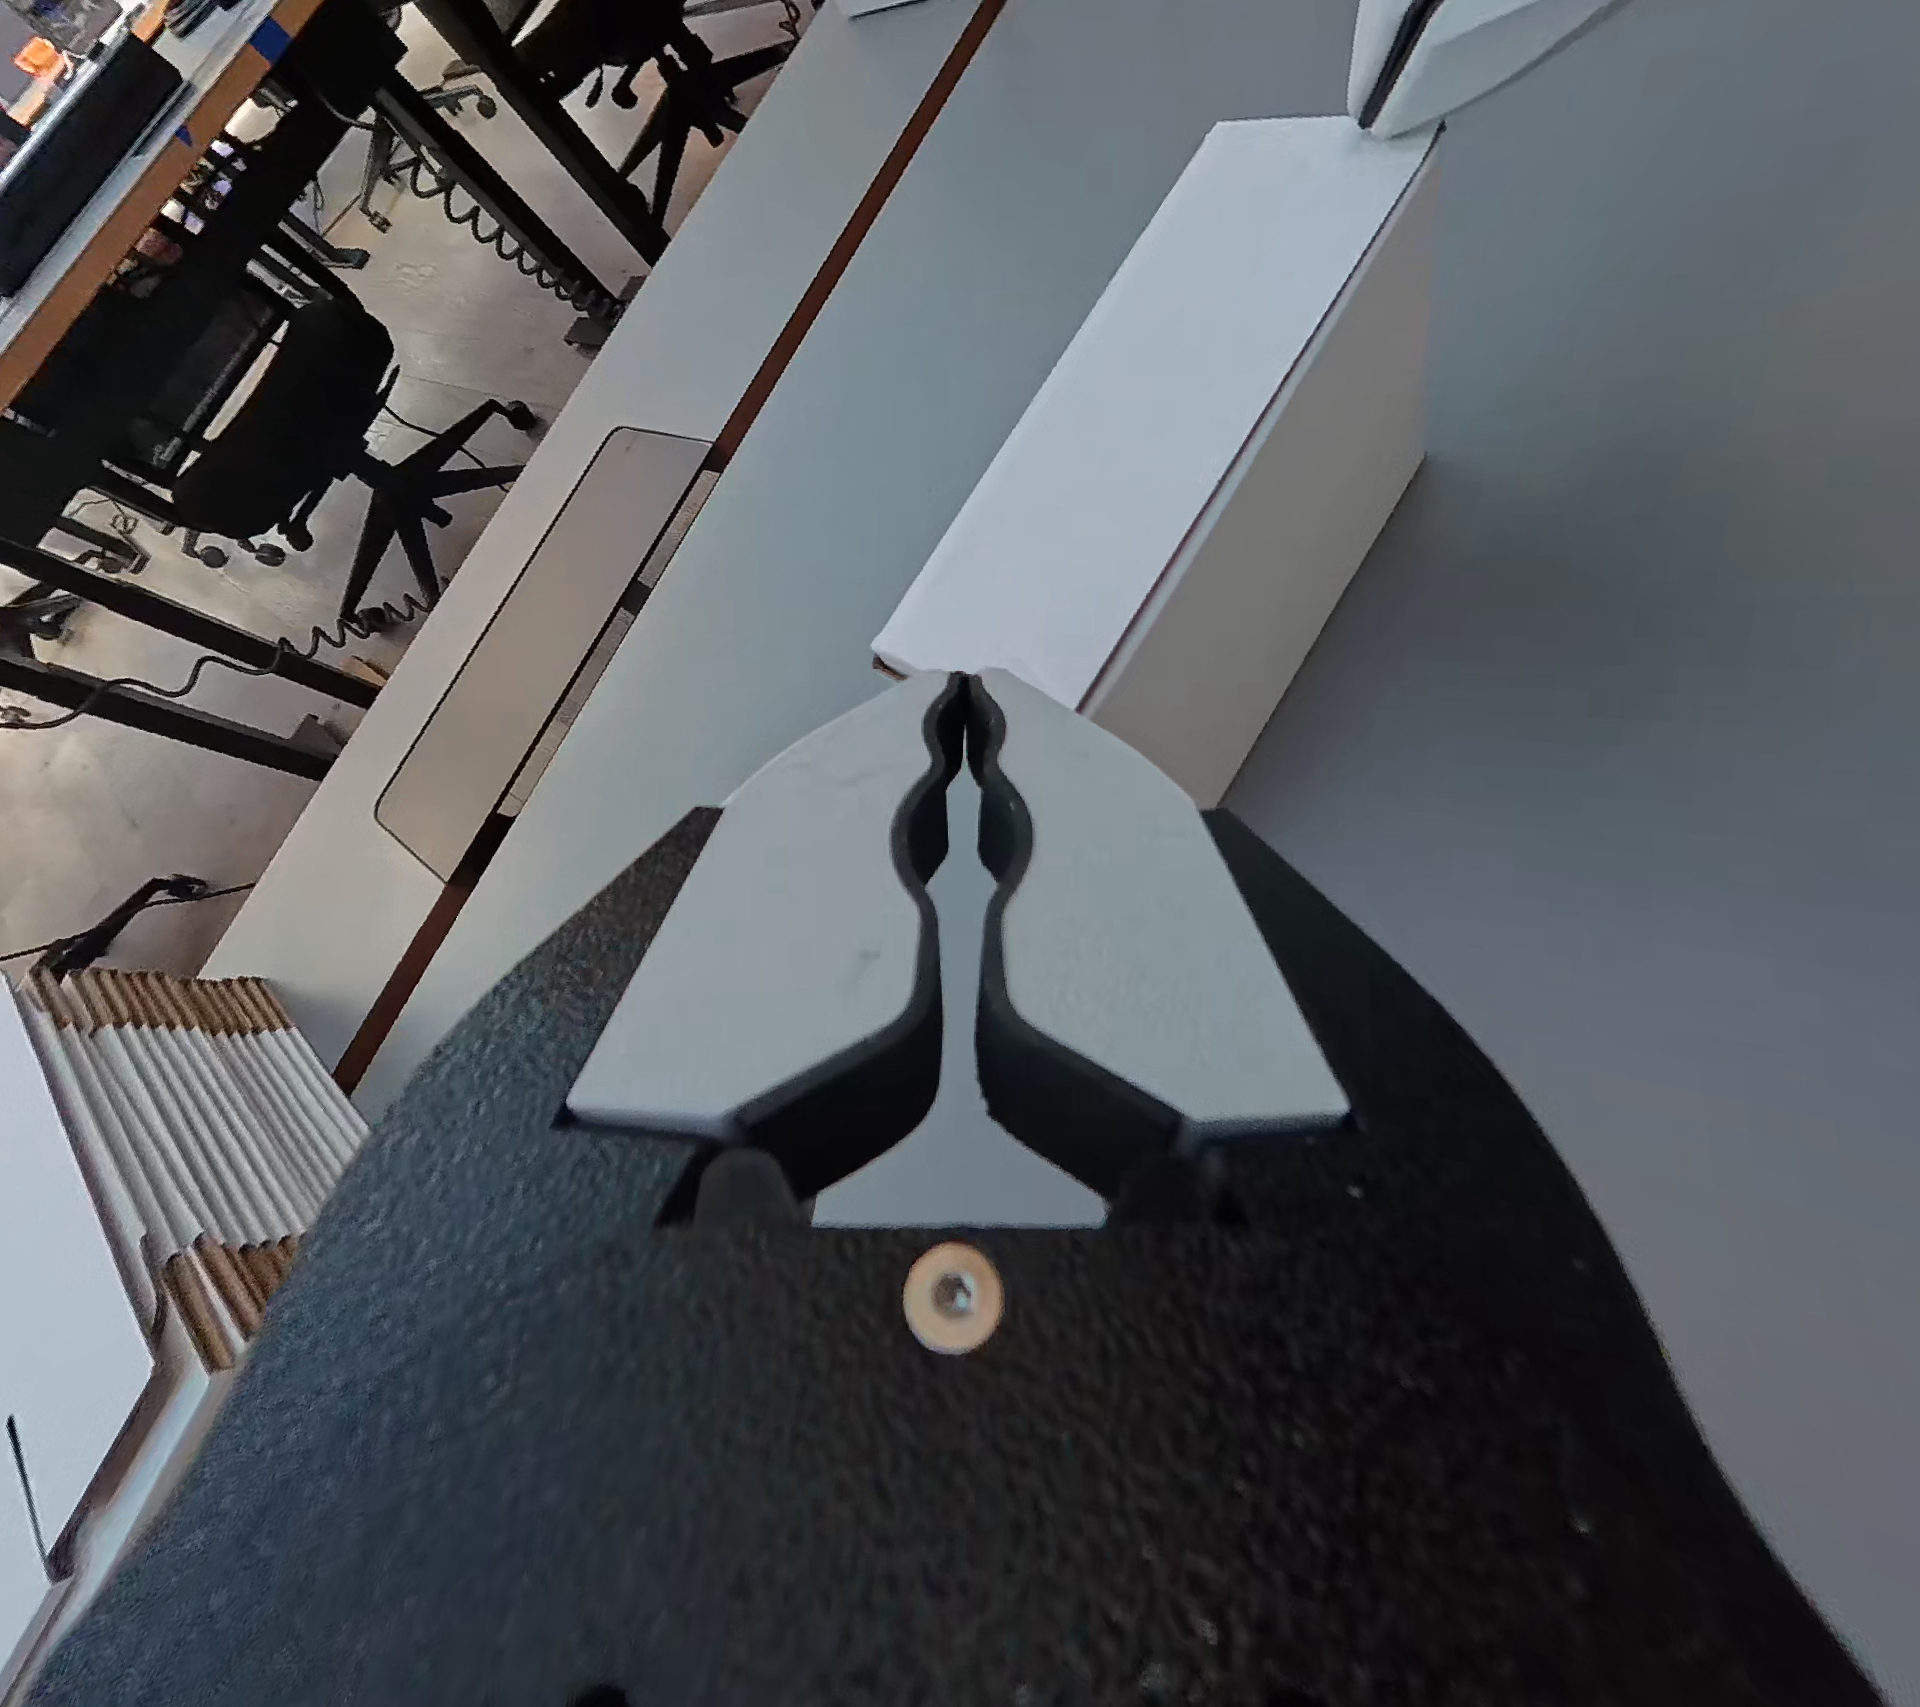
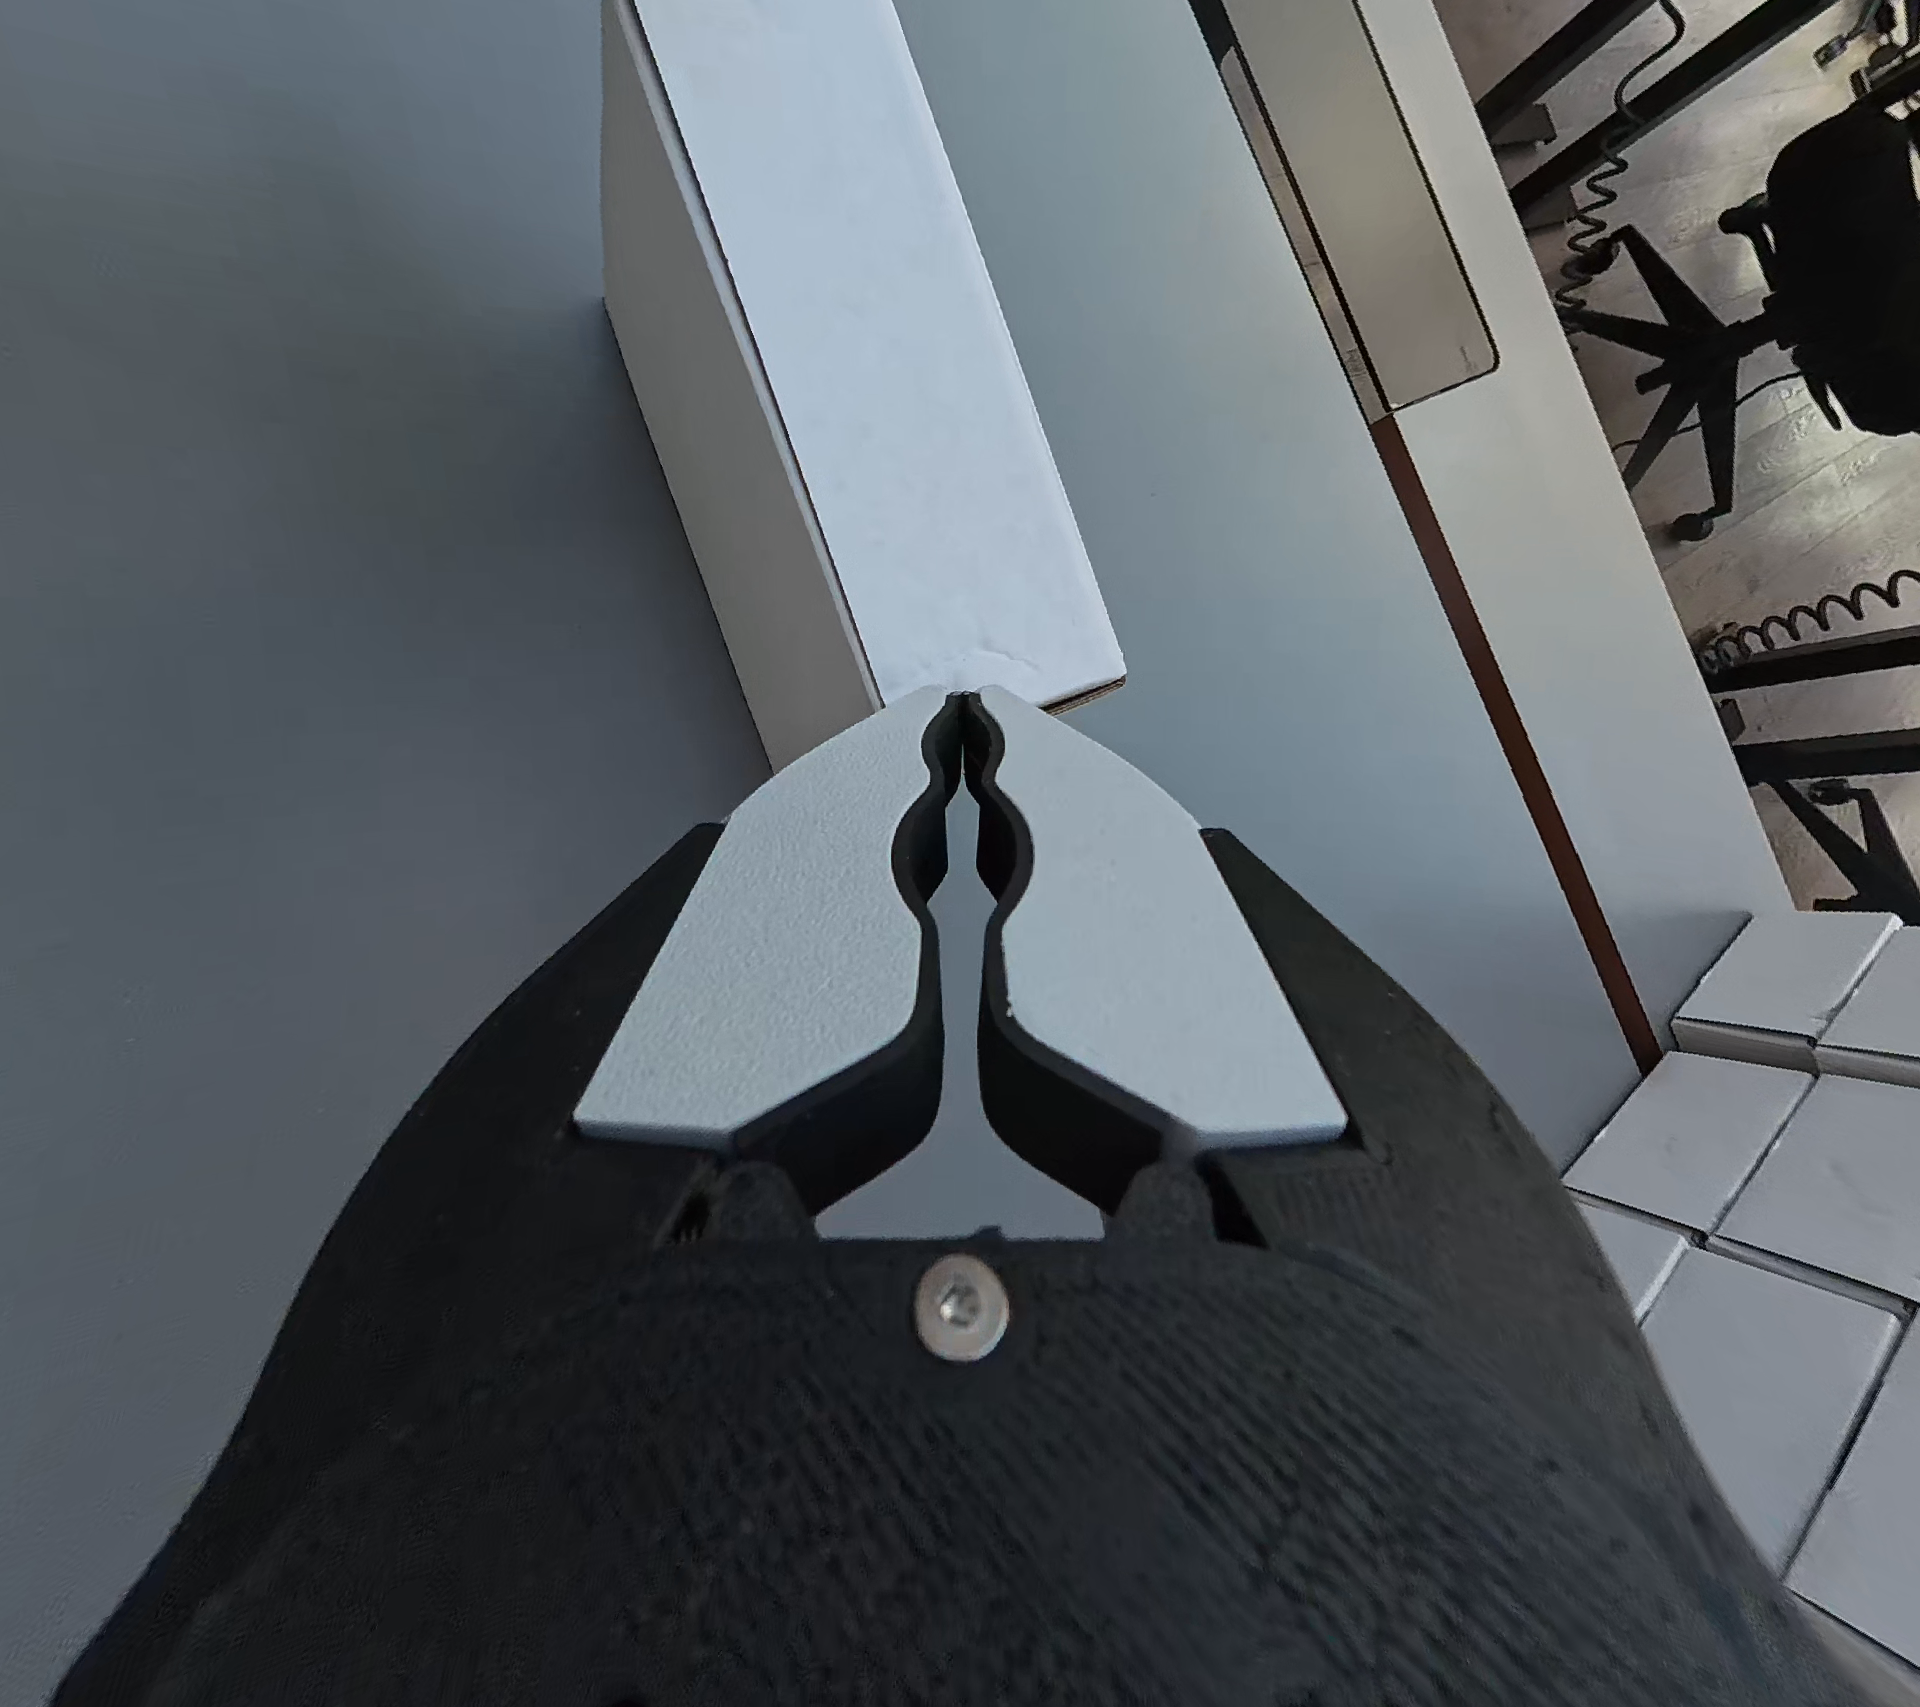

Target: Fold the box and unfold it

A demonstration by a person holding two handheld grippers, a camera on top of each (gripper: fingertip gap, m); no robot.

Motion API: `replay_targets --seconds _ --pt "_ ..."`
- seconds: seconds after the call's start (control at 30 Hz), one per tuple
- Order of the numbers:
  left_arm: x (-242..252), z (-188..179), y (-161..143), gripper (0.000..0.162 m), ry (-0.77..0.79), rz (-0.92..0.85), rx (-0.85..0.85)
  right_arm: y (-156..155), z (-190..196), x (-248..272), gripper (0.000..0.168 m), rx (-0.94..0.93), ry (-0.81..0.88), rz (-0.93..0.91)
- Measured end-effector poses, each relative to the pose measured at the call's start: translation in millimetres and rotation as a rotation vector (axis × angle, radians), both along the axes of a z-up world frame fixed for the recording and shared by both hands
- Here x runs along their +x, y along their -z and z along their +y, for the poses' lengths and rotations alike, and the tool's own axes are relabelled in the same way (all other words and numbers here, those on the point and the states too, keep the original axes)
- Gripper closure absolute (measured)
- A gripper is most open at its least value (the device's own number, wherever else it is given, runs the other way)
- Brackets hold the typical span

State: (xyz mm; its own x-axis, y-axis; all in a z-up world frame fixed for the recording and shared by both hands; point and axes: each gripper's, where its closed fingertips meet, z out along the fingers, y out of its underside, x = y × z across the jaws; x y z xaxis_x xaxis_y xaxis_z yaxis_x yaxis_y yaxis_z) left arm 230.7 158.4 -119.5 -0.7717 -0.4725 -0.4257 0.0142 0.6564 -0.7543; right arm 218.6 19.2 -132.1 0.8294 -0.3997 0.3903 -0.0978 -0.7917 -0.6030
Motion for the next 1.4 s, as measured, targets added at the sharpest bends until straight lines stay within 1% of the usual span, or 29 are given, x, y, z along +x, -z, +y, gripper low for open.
replay_targets --seconds 0.07,0.2,0.3,0.4,0.47,0.5,0.53,0.57,0.63,0.7,0.73,0.8,0.87,0.97,1.07,1.17,1.23,1.3,1.33,1.4 --pt "-3 -3 5 0.162 0.031 -0.007 0.010 0 0 0 0.168 -0.005 -0.004 -0.003" --pt "-4 -4 11 0.162 0.025 0.007 0.024 0 0 0 0.168 -0.008 -0.003 -0.009" --pt "-4 -4 13 0.162 -0.005 0.022 0.091 0 0 0 0.168 -0.008 -0.001 -0.003" --pt "-4 -4 13 0.162 -0.035 0.068 0.115 0 0 0 0.167 -0.029 -0.018 0.057" --pt "-5 -3 10 0.162 -0.080 0.074 0.063 -5 5 -2 0.165 -0.046 -0.058 0.117" --pt "-3 0 5 0.162 -0.130 0.044 0.007 -13 10 1 0.142 -0.035 -0.079 0.108" --pt "-4 1 -3 0.162 -0.171 0.013 -0.078 -20 17 4 0.131 -0.034 -0.100 0.096" --pt "-10 0 -8 0.152 -0.189 0.011 -0.172 -23 23 7 0.121 -0.050 -0.126 0.106" --pt "-22 0 -12 0.132 -0.220 0.042 -0.312 -17 35 12 0.095 -0.122 -0.171 0.177" --pt "-33 3 -10 0.120 -0.249 0.047 -0.373 -5 41 21 0.080 -0.231 -0.180 0.249" --pt "-38 4 -8 0.118 -0.259 0.042 -0.387 1 46 23 0.078 -0.271 -0.198 0.285" --pt "-47 9 -3 0.116 -0.278 0.037 -0.396 9 59 22 0.081 -0.301 -0.247 0.360" --pt "-54 12 3 0.114 -0.282 0.058 -0.404 16 69 18 0.087 -0.315 -0.284 0.437" --pt "-58 21 10 0.113 -0.310 0.081 -0.408 24 72 15 0.105 -0.378 -0.315 0.474" --pt "-61 27 8 0.115 -0.324 0.090 -0.454 27 71 15 0.105 -0.409 -0.305 0.470" --pt "-65 30 2 0.121 -0.322 0.079 -0.529 26 71 7 0.105 -0.391 -0.315 0.446" --pt "-67 33 -1 0.125 -0.331 0.070 -0.574 22 70 -5 0.105 -0.364 -0.315 0.395" --pt "-71 34 -1 0.126 -0.329 0.076 -0.605 12 68 -21 0.105 -0.324 -0.327 0.305" --pt "-73 34 -1 0.126 -0.327 0.080 -0.612 5 67 -30 0.105 -0.299 -0.334 0.235" --pt "-76 33 0 0.126 -0.327 0.089 -0.598 -19 60 -51 0.106 -0.255 -0.353 0.028"
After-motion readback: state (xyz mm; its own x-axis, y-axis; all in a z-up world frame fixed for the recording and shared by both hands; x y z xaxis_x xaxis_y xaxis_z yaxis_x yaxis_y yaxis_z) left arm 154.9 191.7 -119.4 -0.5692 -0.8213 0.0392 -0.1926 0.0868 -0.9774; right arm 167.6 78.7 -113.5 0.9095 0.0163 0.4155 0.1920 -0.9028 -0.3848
